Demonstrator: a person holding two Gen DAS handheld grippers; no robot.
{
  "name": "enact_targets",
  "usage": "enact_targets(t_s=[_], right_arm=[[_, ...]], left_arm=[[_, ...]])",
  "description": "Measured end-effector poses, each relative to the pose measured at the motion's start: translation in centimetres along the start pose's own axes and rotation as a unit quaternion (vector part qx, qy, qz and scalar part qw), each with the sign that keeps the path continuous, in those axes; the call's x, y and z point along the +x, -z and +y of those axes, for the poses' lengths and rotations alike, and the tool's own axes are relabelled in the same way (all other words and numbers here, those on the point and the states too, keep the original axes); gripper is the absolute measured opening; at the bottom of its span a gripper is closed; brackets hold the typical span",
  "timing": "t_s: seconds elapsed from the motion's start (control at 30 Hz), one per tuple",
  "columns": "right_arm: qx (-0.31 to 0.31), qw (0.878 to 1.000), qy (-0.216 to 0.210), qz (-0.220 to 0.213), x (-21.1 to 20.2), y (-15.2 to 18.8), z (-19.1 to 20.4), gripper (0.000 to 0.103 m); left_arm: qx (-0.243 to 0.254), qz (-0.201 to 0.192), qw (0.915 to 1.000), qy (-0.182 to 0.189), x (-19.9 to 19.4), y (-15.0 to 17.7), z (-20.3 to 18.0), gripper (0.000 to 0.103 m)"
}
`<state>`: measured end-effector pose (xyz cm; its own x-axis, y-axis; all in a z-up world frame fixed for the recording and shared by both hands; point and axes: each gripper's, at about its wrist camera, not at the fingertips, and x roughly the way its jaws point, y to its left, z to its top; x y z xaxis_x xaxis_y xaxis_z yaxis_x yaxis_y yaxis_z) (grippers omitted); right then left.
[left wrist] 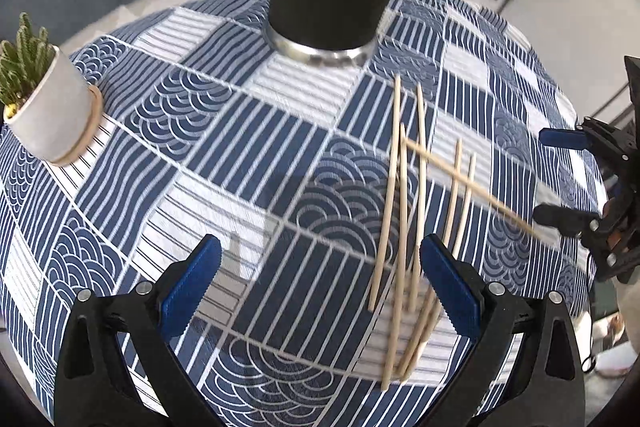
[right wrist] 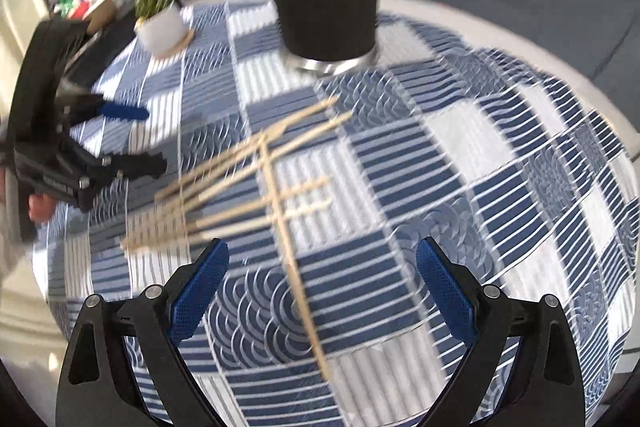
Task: Organize utensils
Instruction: 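Lower both tools to the remaining sticks and grasp one stick each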
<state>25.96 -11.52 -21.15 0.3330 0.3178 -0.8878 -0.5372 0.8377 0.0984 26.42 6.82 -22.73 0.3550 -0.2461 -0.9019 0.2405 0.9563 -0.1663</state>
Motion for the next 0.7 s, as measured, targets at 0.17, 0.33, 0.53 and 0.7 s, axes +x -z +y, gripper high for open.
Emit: enact_targets(t_s=[0.17,0.33,0.53,0.7], right_arm=[[-0.022,0.999,0.001,0.028,2.1,0.2,0.6,0.091],[-0.008,0.999,0.005,0.046,3.6,-0.3,-0.5,0.091],[-0.016,0.998,0.027,0.055,4.1,-0.4,-0.9,0.091],[-0.019,0.997,0.022,0.073,4.6,-1.1,-1.2,0.096]], left_arm=[[0.005,0.03,0.9995,-0.004,1.5,0.3,0.6,0.097],[0.064,0.048,0.9961,-0.037,2.8,-0.8,-0.6,0.097],[0.11,0.067,0.9903,-0.051,4.2,-2.7,-1.5,0.099],[0.136,0.067,0.9876,-0.041,4.9,-4.1,-1.4,0.099]])
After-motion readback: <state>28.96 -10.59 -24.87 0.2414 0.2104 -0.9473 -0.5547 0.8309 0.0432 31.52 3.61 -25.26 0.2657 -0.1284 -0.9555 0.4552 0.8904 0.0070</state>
